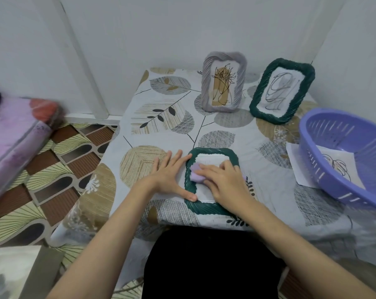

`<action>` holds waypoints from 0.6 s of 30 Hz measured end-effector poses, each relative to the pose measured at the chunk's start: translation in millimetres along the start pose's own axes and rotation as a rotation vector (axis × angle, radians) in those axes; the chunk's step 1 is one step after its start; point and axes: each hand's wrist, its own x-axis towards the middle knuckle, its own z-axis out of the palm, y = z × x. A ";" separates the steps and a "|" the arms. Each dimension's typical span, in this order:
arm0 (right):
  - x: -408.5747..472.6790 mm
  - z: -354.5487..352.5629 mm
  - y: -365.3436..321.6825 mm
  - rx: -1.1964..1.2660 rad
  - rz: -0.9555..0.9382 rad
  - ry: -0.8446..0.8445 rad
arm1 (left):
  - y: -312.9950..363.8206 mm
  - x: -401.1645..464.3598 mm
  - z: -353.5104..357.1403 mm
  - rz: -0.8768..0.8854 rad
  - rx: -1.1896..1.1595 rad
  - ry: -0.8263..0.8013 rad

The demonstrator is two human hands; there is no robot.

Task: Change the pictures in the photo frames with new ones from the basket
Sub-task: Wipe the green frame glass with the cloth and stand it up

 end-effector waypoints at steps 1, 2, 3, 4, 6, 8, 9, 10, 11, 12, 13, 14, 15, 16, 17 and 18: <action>-10.6 -5.8 -0.6 0.013 -0.041 -0.019 | 0.3 0.3 -0.3 0.000 0.002 0.001; -21.6 -10.8 0.1 0.018 -0.072 -0.039 | 0.4 0.6 -0.4 0.000 0.005 -0.001; -31.7 -16.2 1.1 0.024 -0.090 -0.058 | 0.4 0.6 -0.7 -0.001 0.006 -0.003; -39.8 -21.3 3.0 0.021 -0.102 -0.068 | 0.2 0.9 -0.7 -0.002 0.006 -0.003; -47.7 -28.5 9.7 -0.008 -0.126 -0.070 | -0.1 1.1 -0.6 -0.002 0.007 -0.006; -49.1 -31.2 19.5 -0.022 -0.141 -0.059 | -0.2 0.7 -0.9 0.004 -0.001 -0.008; -47.5 -31.5 25.1 -0.029 -0.142 -0.050 | -0.3 0.5 -1.1 0.008 -0.005 -0.005; -45.3 -31.4 30.9 -0.041 -0.139 -0.048 | -0.3 -0.1 -1.4 0.010 -0.006 -0.006; -42.1 -32.0 36.1 -0.056 -0.128 -0.052 | 0.0 -0.9 -1.8 0.011 -0.005 -0.010; -38.2 -31.1 41.6 -0.072 -0.109 -0.058 | -0.1 -1.3 -2.1 0.011 -0.003 -0.014; -33.3 -30.0 45.5 -0.081 -0.078 -0.069 | -0.3 -1.1 -2.4 0.011 -0.002 -0.019; -27.3 -28.8 47.8 -0.078 -0.039 -0.069 | -0.2 -1.3 -2.4 0.011 -0.002 -0.024; -19.9 -25.8 50.1 -0.061 0.010 -0.063 | 0.2 -1.3 -2.8 0.011 -0.003 -0.027; -11.8 -22.7 51.8 -0.033 0.062 -0.052 | 0.4 -1.5 -3.1 0.013 -0.003 -0.027; -3.5 -19.2 52.4 -0.003 0.109 -0.052 | 0.4 -1.7 -3.2 0.015 -0.004 -0.025; 4.6 -14.9 52.5 0.014 0.142 -0.048 | 0.3 -2.0 -2.9 0.016 -0.005 -0.022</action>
